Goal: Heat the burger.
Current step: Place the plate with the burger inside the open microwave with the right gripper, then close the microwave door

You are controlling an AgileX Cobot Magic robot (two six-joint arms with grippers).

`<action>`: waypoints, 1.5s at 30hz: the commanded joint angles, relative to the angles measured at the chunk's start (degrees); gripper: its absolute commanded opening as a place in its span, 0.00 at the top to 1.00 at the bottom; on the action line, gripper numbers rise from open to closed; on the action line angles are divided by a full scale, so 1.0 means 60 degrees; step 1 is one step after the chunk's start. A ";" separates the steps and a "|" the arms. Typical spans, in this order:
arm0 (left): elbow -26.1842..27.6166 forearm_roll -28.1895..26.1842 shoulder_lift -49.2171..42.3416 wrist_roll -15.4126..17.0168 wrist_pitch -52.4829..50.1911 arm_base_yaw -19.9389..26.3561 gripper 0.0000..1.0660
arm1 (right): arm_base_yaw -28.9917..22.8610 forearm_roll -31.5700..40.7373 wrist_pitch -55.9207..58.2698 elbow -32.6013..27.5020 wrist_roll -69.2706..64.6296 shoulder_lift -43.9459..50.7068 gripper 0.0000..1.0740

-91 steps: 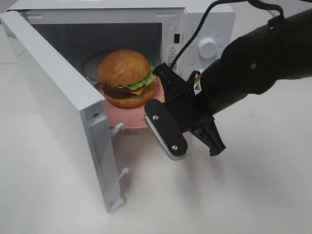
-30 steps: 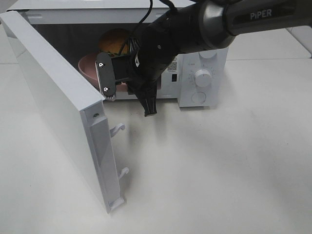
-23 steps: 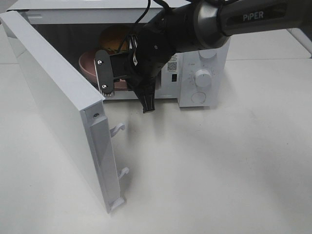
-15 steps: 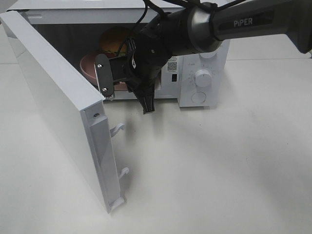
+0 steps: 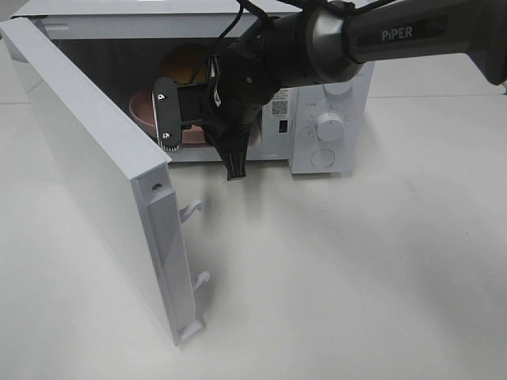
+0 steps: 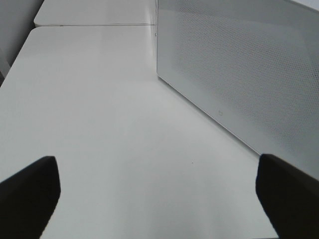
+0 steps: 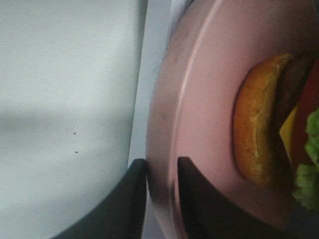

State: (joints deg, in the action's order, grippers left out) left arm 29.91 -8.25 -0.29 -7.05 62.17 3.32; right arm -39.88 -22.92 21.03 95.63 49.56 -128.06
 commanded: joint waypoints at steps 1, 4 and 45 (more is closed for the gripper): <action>-0.0038 -0.0010 -0.0143 0.0010 -0.0115 0.0038 0.06 | 0.0029 -0.0105 -0.0124 0.0076 -0.0134 0.0086 0.65; -0.0038 -0.0010 -0.0143 0.0010 -0.0115 0.0038 0.06 | 0.0029 -0.0124 -0.0162 0.0076 -0.0134 0.0086 0.63; -0.0038 -0.0010 -0.0143 0.0010 -0.0115 0.0038 0.06 | 0.0029 -0.0344 -0.0630 -0.2874 -0.1566 0.2817 0.30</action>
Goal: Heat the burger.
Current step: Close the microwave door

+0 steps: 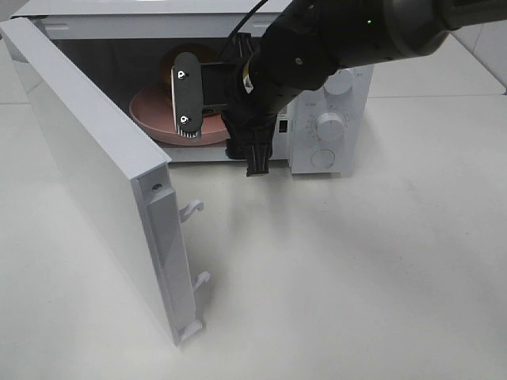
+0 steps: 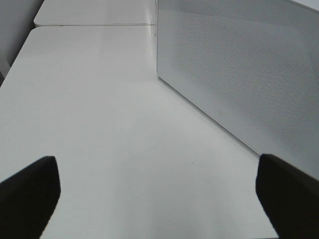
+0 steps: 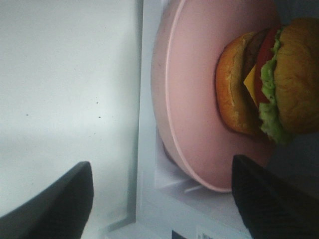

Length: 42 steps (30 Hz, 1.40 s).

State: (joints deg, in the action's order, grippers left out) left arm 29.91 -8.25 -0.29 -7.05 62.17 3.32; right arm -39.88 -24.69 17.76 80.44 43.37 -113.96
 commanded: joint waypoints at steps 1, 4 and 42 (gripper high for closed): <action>-0.0038 -0.0010 -0.0143 0.0010 -0.0115 0.0038 0.06 | 0.0029 -0.0057 -0.0067 -0.0640 -0.0974 0.0745 0.30; -0.0038 -0.0010 -0.0143 0.0010 -0.0115 0.0038 0.06 | 0.0029 -0.0067 -0.0048 -0.0773 -0.1213 0.0907 0.30; -0.0038 -0.0010 -0.0143 0.0010 -0.0115 0.0038 0.06 | 0.0029 0.0802 0.6293 -0.4154 -0.8699 0.7047 0.30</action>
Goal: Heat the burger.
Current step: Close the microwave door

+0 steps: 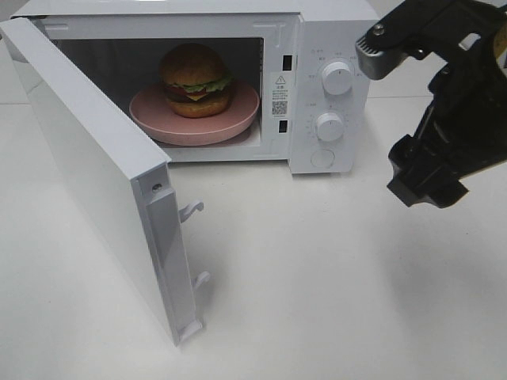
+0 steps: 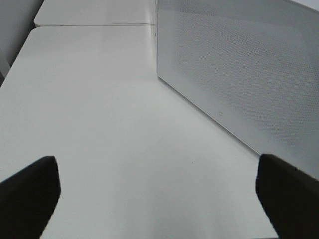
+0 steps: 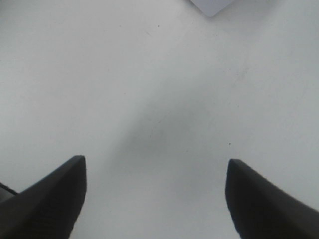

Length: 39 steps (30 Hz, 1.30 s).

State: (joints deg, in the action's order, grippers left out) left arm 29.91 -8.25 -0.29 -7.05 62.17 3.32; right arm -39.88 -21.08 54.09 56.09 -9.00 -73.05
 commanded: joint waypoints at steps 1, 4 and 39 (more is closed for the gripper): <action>-0.0038 -0.0010 -0.0143 0.0010 -0.0115 0.0038 0.06 | 0.0029 0.0363 0.0296 -0.0258 0.0029 0.0573 0.30; -0.0038 -0.0010 -0.0143 0.0010 -0.0115 0.0038 0.06 | 0.0029 0.0449 0.0363 -0.0659 0.0029 0.1050 0.30; -0.0038 -0.0010 -0.0143 0.0010 -0.0115 0.0038 0.06 | 0.4660 0.1833 0.0325 -0.4421 -0.0153 0.8824 0.30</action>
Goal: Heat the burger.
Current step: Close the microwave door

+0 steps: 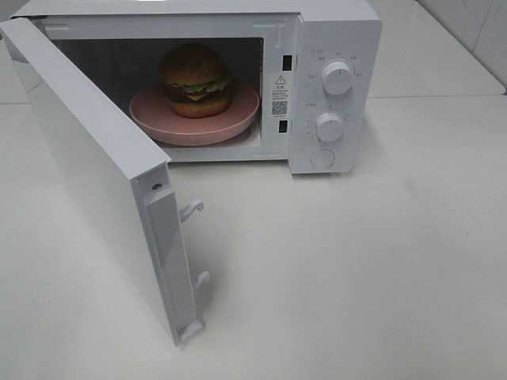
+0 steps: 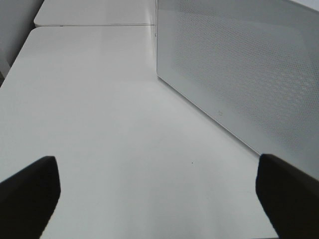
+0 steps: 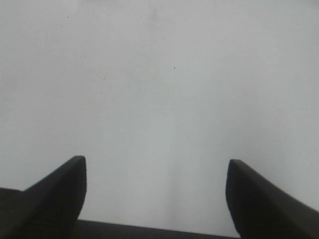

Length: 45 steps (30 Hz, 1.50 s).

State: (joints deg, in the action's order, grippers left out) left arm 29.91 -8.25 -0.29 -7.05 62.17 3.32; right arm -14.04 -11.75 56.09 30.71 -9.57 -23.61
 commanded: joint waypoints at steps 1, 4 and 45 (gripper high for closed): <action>-0.0038 -0.0010 -0.0143 0.0010 -0.0115 0.0038 0.06 | 0.0640 0.0277 -0.0115 -0.0392 0.0019 0.1089 0.30; -0.0038 -0.0010 -0.0143 0.0010 -0.0115 0.0038 0.06 | 0.1089 0.0306 -0.0124 -0.0372 0.0124 0.1805 0.30; -0.0038 -0.0019 -0.0038 0.0010 -0.0115 0.0038 0.06 | 0.1929 0.0306 -0.0153 -0.0401 0.0449 0.4230 0.33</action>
State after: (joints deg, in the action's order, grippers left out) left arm 29.91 -8.25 -0.29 -7.05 62.17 3.32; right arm -2.58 -10.03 55.69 28.30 -7.45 0.29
